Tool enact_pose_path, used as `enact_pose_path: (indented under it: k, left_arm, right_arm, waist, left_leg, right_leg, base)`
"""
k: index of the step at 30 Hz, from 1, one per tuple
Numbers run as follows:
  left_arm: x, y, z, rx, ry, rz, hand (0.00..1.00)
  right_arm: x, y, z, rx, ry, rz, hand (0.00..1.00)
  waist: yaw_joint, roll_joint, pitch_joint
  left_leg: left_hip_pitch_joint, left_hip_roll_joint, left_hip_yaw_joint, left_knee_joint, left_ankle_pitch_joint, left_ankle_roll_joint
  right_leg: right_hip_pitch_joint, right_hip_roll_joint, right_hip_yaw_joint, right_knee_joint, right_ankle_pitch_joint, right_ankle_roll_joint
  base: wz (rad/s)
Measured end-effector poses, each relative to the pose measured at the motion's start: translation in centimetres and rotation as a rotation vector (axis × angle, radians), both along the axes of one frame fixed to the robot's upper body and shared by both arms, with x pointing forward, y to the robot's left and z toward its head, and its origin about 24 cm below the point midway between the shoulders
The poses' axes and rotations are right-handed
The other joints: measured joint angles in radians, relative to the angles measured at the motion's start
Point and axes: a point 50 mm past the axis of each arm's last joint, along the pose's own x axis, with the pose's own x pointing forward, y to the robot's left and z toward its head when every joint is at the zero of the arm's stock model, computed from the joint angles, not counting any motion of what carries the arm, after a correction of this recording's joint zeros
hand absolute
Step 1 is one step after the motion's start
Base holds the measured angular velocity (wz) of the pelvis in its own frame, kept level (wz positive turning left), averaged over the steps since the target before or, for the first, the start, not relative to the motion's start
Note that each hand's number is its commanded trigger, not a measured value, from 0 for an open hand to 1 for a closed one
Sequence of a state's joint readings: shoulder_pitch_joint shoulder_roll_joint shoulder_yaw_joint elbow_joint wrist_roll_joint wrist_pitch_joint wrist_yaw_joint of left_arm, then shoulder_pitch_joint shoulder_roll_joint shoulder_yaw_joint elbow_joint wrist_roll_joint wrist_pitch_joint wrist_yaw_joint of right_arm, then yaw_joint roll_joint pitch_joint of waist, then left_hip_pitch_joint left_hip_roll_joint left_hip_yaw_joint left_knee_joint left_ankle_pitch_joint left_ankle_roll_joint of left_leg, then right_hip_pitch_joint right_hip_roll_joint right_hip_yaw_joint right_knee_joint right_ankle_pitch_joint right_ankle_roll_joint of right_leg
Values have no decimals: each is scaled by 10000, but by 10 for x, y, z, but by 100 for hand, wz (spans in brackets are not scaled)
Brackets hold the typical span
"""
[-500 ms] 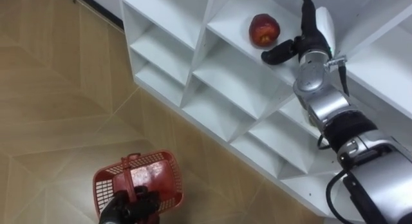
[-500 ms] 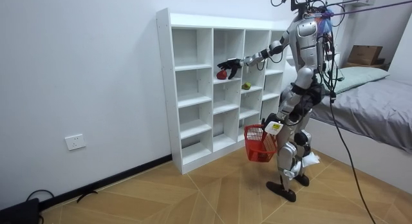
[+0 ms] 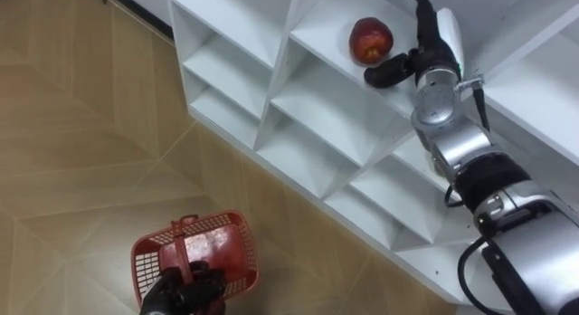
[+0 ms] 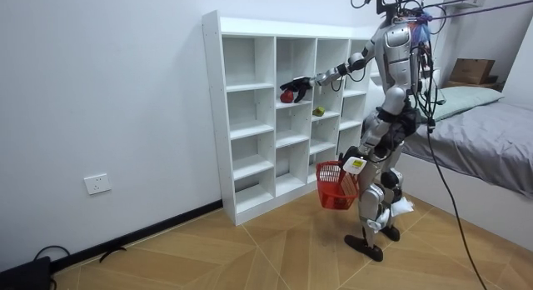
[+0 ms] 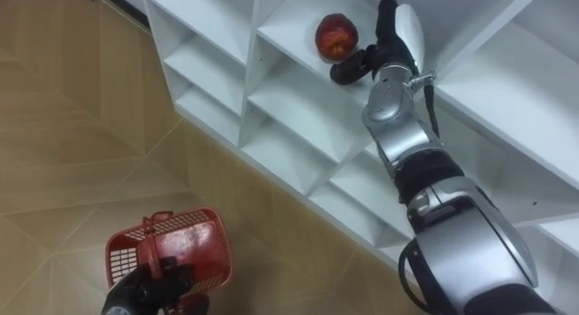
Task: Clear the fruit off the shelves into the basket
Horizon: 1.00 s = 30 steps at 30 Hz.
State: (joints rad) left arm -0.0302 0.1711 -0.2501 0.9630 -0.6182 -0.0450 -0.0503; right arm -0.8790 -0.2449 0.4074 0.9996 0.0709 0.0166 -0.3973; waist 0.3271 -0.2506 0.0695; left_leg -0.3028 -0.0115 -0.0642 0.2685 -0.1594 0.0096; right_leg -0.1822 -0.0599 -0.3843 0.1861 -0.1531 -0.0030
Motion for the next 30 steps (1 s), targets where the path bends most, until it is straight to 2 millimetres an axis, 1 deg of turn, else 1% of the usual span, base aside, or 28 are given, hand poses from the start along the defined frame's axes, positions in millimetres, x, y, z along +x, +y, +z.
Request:
enact_pose_path:
  k: [9,21,22,23,24,25,26,30]
  left_arm:
    - [1,-3,0,-81,-28,-10,100]
    - [1,-4,0,-120,-70,-23,100]
    - [1,-4,0,-119,-70,-22,100]
    - [1,-4,0,-120,-77,-21,100]
    - [1,-4,0,-120,-80,-21,100]
    - [1,-4,0,-120,-80,-21,100]
    - [1,-4,0,-119,-81,-21,100]
    - [1,-4,0,-120,-81,-20,100]
  right_arm:
    - [0,3,-2,66,245,395,0]
    - [1,11,0,178,310,914,0]
    - [1,11,0,177,311,915,35]
    - [1,11,0,179,310,917,55]
    - [1,11,0,181,311,927,79]
    - [1,11,0,182,313,931,95]
    - [1,11,0,184,316,935,100]
    - [1,11,1,168,313,955,100]
  waist:
    - [293,7,-5]
    - [353,8,-5]
    - [354,8,-5]
    - [354,8,-5]
    - [354,9,-4]
    - [354,9,-4]
    - [352,10,-3]
    - [351,11,-3]
  left_leg:
    - [9,-11,-33,27,10,-1]
    - [7,-29,-97,53,41,7]
    - [6,-30,-102,52,42,6]
    - [6,-27,-102,49,42,5]
    - [6,-25,-102,45,43,5]
    - [7,-25,-102,43,43,4]
    - [6,-25,-101,38,43,4]
    - [6,-26,-101,21,43,5]
  right_leg:
    - [32,-8,-12,0,2,-3]
    - [75,-17,-55,14,7,-12]
    - [75,-16,-56,14,7,-11]
    - [74,-12,-56,14,7,-12]
    - [72,-9,-56,12,7,-12]
    - [71,-9,-55,11,7,-12]
    - [68,-9,-54,9,7,-12]
    - [59,-10,-43,4,7,-11]
  base:
    - [0]
    - [1]
    - [0]
    - [0]
    - [0]
    - [0]
    - [0]
    - [0]
